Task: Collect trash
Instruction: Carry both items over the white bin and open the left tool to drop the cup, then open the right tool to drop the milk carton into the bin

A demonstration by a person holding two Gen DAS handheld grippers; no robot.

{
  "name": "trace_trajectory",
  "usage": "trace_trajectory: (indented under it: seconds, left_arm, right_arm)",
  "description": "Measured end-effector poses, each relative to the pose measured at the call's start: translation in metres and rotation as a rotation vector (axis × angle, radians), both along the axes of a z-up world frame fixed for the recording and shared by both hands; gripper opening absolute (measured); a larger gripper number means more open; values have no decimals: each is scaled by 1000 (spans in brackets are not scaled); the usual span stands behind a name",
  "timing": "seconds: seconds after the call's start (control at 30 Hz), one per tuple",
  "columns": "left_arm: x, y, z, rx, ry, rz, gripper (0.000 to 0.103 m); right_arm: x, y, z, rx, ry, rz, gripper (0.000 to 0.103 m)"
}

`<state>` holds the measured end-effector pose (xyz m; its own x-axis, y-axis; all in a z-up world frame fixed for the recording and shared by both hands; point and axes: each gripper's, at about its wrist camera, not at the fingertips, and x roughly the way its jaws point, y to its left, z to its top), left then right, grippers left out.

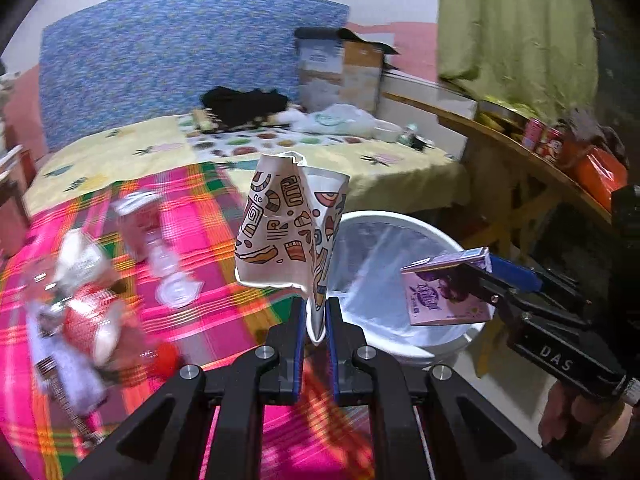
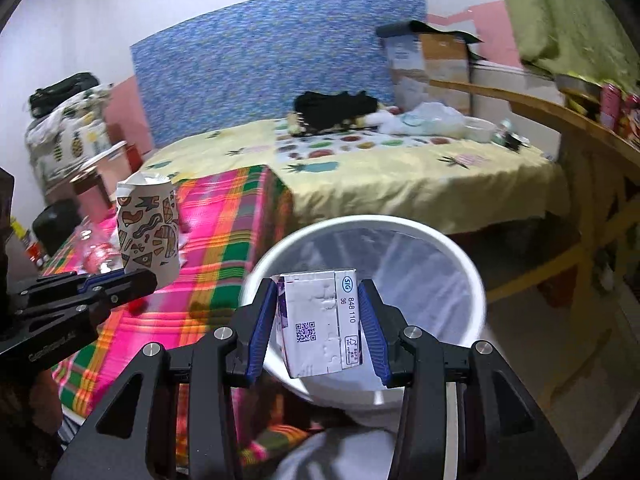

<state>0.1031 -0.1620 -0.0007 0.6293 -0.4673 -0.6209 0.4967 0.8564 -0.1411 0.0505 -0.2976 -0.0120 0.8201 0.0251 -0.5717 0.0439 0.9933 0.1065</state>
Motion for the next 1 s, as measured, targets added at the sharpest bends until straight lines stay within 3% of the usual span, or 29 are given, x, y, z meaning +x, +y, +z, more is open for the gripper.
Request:
trace_trajectory:
  seconds: [0.37, 0.73, 0.9, 1.0]
  left_arm:
    - [27, -56, -20, -20, 58, -137, 10]
    - [37, -73, -39, -22, 117, -171, 10]
    - [37, -71, -40, -25, 121, -164, 31]
    - [35, -67, -40, -28, 118, -157, 31]
  right_arm:
    - [2, -31, -16, 15, 48, -71, 43]
    - [6, -44, -25, 32, 100, -89, 44]
    - [7, -45, -27, 38, 107, -99, 44]
    - [7, -45, -27, 35, 108, -96, 44]
